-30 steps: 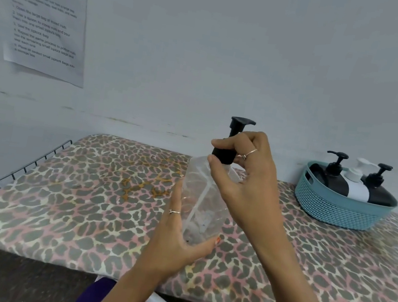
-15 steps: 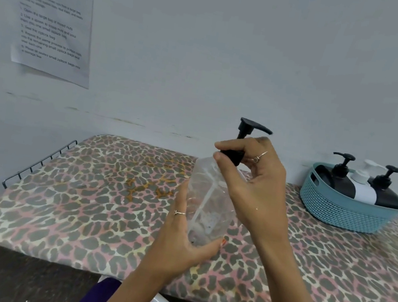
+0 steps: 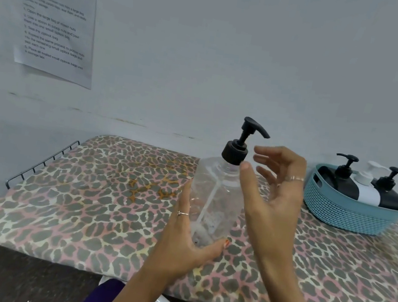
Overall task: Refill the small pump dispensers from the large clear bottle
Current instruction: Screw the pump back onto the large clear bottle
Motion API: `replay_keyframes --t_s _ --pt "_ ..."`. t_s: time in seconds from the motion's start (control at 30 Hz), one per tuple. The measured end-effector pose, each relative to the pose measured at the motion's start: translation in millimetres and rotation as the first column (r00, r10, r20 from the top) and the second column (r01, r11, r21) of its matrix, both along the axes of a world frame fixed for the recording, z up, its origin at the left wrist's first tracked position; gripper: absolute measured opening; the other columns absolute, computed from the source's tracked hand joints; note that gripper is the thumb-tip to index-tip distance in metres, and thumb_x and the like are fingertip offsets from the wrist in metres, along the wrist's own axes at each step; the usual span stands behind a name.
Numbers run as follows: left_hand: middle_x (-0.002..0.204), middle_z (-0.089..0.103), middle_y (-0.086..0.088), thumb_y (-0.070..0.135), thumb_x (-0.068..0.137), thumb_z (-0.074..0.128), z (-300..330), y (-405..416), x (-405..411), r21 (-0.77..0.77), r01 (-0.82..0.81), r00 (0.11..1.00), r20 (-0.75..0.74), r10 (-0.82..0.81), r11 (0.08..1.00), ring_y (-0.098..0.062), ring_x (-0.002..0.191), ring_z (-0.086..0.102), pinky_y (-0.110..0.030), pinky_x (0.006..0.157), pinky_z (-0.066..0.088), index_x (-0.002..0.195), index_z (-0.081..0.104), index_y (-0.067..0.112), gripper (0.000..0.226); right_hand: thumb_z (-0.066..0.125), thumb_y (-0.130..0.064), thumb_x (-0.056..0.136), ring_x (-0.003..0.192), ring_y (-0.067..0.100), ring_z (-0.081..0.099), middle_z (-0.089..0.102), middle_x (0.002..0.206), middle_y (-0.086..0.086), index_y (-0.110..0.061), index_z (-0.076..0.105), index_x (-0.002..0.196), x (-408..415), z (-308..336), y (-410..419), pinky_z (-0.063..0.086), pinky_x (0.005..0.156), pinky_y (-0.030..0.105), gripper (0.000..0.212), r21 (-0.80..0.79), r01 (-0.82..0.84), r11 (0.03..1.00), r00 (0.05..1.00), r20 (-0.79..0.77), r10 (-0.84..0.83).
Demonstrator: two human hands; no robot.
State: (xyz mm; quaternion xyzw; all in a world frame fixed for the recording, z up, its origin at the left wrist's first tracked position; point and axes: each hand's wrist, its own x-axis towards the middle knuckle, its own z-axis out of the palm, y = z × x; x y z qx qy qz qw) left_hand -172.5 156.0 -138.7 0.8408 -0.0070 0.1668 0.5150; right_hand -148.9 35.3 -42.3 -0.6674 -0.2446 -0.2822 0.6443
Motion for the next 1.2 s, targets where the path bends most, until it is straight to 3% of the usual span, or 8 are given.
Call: replay_keyframes --t_s 0.2,0.33,0.43,0.6,0.73,0.9,1.07,1.2 --pt "0.157 0.025 0.004 0.063 0.060 0.075 0 0 -1 0.011 0.002 1.000 -0.003 -0.002 1.000 -0.014 0.141 0.031 -0.044 0.114 0.032 0.127 -0.022 0.071 0.118 0.067 -0.017 0.087 0.112 0.012 0.064 0.071 0.114 -0.006 -0.028 0.062 0.116 17 17 -1 0.048 0.103 0.043 0.031 -0.027 -0.314 0.949 0.938 -0.165 0.305" --pt "0.156 0.024 0.006 0.054 0.065 0.078 0 0 -2 0.014 0.010 1.000 -0.002 -0.010 1.000 -0.010 0.139 0.032 -0.038 0.113 0.033 0.123 -0.023 0.074 0.118 0.076 -0.010 0.082 0.094 0.011 0.066 0.069 0.091 -0.014 -0.025 0.059 0.093 21 21 0 0.052 0.095 0.046 0.025 -0.060 -0.253 0.966 0.955 -0.177 0.239" --pt "0.154 0.029 0.004 0.055 0.064 0.078 -1 0 -2 0.016 0.011 1.000 0.006 -0.011 1.000 -0.011 0.137 0.036 -0.040 0.111 0.037 0.125 -0.021 0.073 0.118 0.081 -0.016 0.078 0.083 0.008 0.058 0.057 0.081 -0.014 -0.021 0.052 0.093 20 25 4 0.054 0.085 0.043 0.033 -0.111 -0.178 0.978 0.971 -0.181 0.156" --pt "0.156 0.025 0.007 0.054 0.065 0.079 1 0 -3 0.003 0.011 1.000 0.013 -0.011 1.000 -0.012 0.139 0.032 -0.040 0.112 0.036 0.124 -0.021 0.074 0.117 0.073 -0.023 0.083 0.091 0.010 0.061 0.062 0.090 -0.007 -0.019 0.054 0.101 16 25 3 0.052 0.091 0.045 0.027 -0.141 -0.204 0.969 0.965 -0.194 0.175" --pt "0.158 0.021 0.006 0.057 0.063 0.077 -1 0 -1 -0.003 0.001 1.000 0.000 -0.001 1.000 -0.012 0.140 0.030 -0.043 0.113 0.034 0.124 -0.022 0.074 0.117 0.059 -0.015 0.082 0.101 0.011 0.067 0.073 0.101 -0.003 -0.021 0.060 0.100 14 20 -4 0.050 0.090 0.028 0.019 -0.052 -0.264 0.963 0.954 -0.165 0.252" --pt "0.156 0.025 0.005 0.060 0.061 0.076 -2 1 -1 0.001 0.003 1.000 0.010 -0.003 1.000 -0.014 0.140 0.033 -0.044 0.112 0.035 0.126 -0.020 0.073 0.116 0.074 -0.017 0.080 0.099 0.020 0.067 0.071 0.101 0.002 -0.020 0.058 0.099 17 13 -3 0.049 0.096 0.052 0.025 -0.046 -0.205 0.978 0.969 -0.150 0.196" --pt "0.157 0.022 0.006 0.063 0.060 0.075 -2 1 0 -0.005 0.006 1.000 0.011 -0.006 1.000 -0.013 0.142 0.028 -0.044 0.114 0.032 0.127 -0.021 0.071 0.117 0.079 -0.021 0.081 0.098 0.013 0.063 0.065 0.102 -0.002 -0.022 0.054 0.104 17 12 4 0.050 0.095 0.048 0.034 -0.079 -0.139 0.987 0.979 -0.158 0.126" --pt "0.157 0.024 0.006 0.060 0.061 0.075 -1 1 0 -0.001 0.000 1.000 0.005 0.000 1.000 -0.014 0.142 0.029 -0.044 0.114 0.033 0.126 -0.020 0.072 0.116 0.062 -0.031 0.087 0.115 0.009 0.061 0.069 0.114 -0.008 -0.033 0.053 0.123 15 13 4 0.043 0.106 0.046 0.038 -0.069 -0.236 0.969 0.955 -0.203 0.218"
